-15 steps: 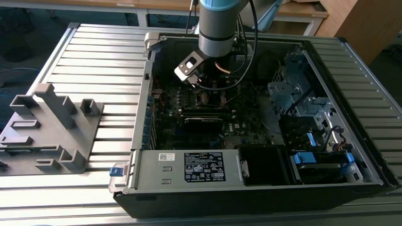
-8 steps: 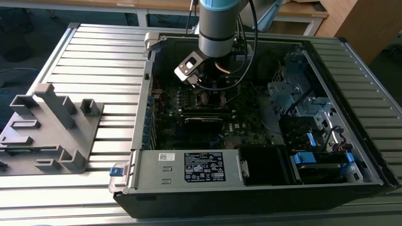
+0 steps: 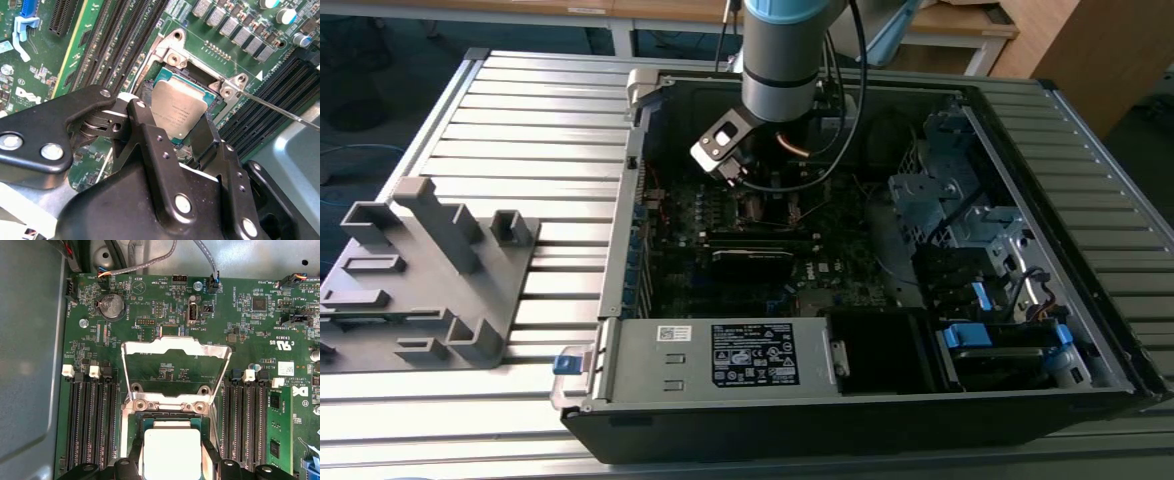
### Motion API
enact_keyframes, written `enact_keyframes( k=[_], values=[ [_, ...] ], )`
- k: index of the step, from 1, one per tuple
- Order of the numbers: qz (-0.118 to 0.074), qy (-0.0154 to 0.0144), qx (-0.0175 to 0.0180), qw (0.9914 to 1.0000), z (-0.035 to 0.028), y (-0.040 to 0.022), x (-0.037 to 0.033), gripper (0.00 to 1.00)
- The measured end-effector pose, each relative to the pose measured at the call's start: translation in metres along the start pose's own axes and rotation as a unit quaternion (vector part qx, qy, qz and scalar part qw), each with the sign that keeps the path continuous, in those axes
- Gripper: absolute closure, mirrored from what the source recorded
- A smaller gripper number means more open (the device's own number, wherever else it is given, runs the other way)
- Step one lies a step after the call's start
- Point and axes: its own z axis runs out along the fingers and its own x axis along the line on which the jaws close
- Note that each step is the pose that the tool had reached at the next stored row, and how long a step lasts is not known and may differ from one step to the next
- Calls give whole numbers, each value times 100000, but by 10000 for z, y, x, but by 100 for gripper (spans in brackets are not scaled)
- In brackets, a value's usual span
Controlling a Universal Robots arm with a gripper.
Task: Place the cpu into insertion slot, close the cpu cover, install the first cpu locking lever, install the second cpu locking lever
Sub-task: 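Place the cpu into insertion slot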
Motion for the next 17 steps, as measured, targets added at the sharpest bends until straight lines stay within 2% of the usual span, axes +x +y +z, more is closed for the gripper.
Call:
enact_keyframes(
  k=[6,11,14,17],
  values=[
    [45,-3,-5,100000,9,0,0,46],
    [49,80,-51,100000,-13,2,3,46],
    [47,20,-17,100000,-46,3,2,46],
    [227,-26,-10,100000,-47,3,1,46]
  ],
)
